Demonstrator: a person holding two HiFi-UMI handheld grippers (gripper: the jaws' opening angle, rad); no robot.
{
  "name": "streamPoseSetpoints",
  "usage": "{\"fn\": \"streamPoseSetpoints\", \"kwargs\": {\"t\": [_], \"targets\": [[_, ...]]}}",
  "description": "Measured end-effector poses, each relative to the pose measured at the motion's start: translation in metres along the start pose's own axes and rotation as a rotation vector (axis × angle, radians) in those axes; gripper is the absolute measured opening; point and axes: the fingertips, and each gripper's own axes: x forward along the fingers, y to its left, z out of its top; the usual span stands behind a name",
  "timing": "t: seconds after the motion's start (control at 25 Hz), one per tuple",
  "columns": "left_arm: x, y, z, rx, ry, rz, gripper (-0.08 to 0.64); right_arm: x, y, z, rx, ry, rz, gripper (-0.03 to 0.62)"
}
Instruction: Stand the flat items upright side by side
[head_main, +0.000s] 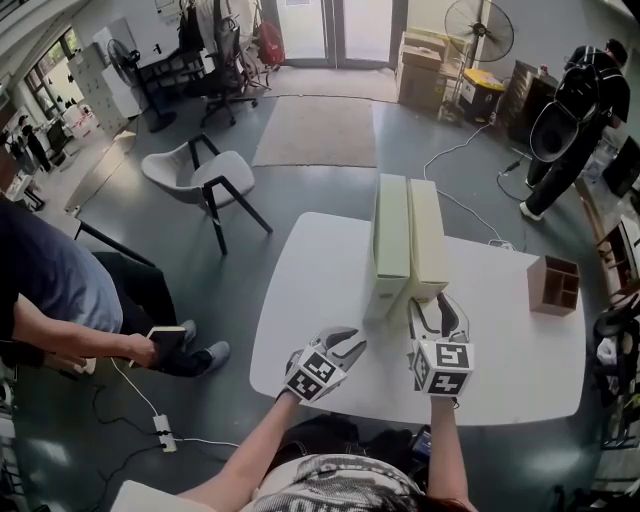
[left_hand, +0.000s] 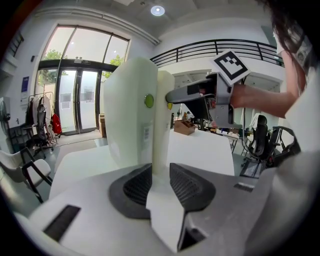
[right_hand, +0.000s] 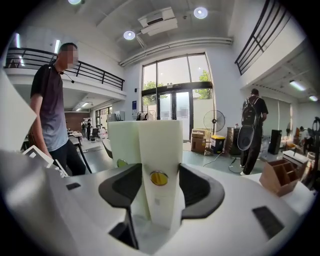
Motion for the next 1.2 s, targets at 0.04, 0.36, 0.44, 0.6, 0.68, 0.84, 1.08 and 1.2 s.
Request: {"fn": "streamPoseSetpoints", "kwargs": {"t": [0.04, 0.36, 0.44, 0.6, 0.68, 0.84, 1.08, 1.2], "targets": [[-0.002, 0.0, 0.0, -0.001, -0.001, 0.001, 0.115, -0.001, 0.0, -0.001, 0.006, 0.001, -0.002, 0.235], [-0.01, -0.012, 0.005, -0.003, -0.022, 0.0, 0.115, -0.025, 0.001, -0.02, 0.022, 0.005, -0.002, 0.234], [-0.01, -0.017, 0.008, -0.008, -0.031, -0.002, 0.115, -0.032, 0.002, -0.028, 0.026, 0.01, 0.005, 0.227], [-0.014, -0.033, 0.012, -0.03, -0.047, 0.0, 0.115, -0.051, 0.008, -0.043, 0.044, 0.019, 0.039, 0.206], [-0.018, -0.041, 0.012, -0.038, -0.053, 0.004, 0.115, -0.063, 0.012, -0.052, 0.058, 0.025, 0.059, 0.199], [-0.03, -0.063, 0.008, -0.05, -0.055, 0.015, 0.115, -0.09, 0.02, -0.069, 0.078, 0.039, 0.099, 0.189], [-0.049, -0.115, 0.005, -0.069, -0.059, 0.03, 0.115, -0.146, 0.028, -0.092, 0.082, 0.044, 0.159, 0.169], [-0.06, -0.152, 0.006, -0.064, -0.062, 0.022, 0.115, -0.178, 0.028, -0.103, 0.089, 0.039, 0.176, 0.146]]}}
